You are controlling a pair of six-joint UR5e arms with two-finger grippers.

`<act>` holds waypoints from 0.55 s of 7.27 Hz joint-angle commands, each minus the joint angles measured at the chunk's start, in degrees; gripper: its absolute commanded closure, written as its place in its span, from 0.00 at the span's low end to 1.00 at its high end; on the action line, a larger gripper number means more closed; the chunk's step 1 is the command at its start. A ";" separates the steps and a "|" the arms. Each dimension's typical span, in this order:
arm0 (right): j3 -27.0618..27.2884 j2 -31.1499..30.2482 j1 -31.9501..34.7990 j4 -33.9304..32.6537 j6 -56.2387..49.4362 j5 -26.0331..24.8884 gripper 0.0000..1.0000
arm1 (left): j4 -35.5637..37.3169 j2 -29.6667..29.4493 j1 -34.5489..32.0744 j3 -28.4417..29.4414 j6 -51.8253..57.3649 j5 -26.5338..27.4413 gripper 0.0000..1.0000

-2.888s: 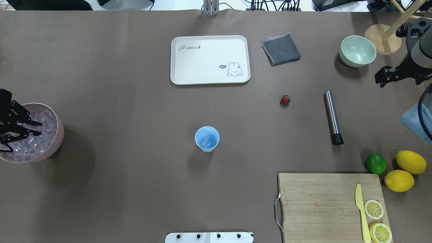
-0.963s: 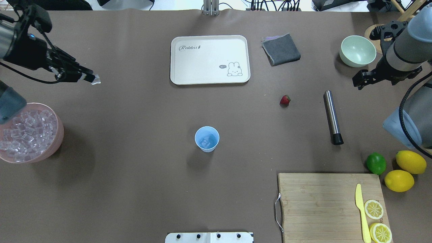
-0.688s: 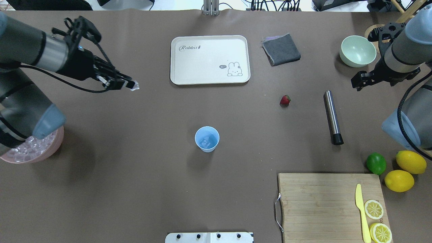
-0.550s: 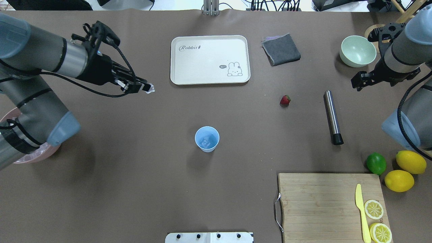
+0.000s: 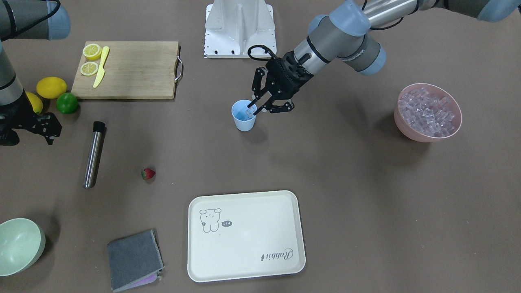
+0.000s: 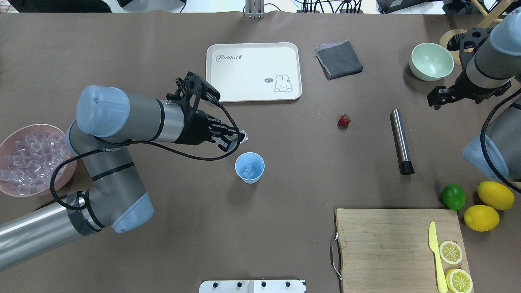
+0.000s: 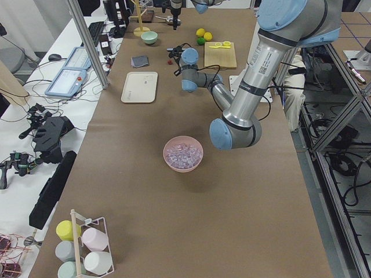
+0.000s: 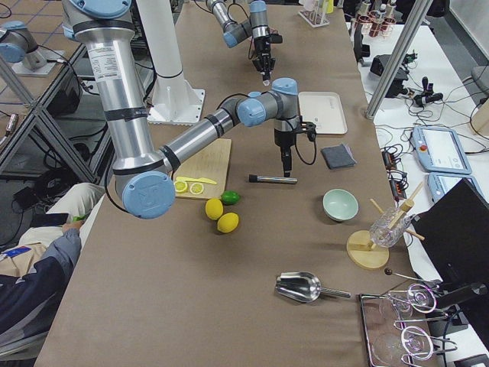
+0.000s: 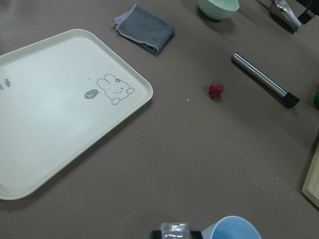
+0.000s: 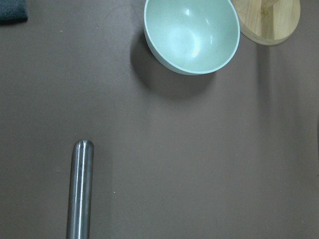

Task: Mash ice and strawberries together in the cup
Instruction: 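Carry the ice cube with the left gripper to the blue cup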

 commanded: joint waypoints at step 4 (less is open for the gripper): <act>0.82 -0.68 0.08 -0.07 0.73 -0.16 0.00 | 0.07 0.55 4.91 0.42 0.29 4.42 1.00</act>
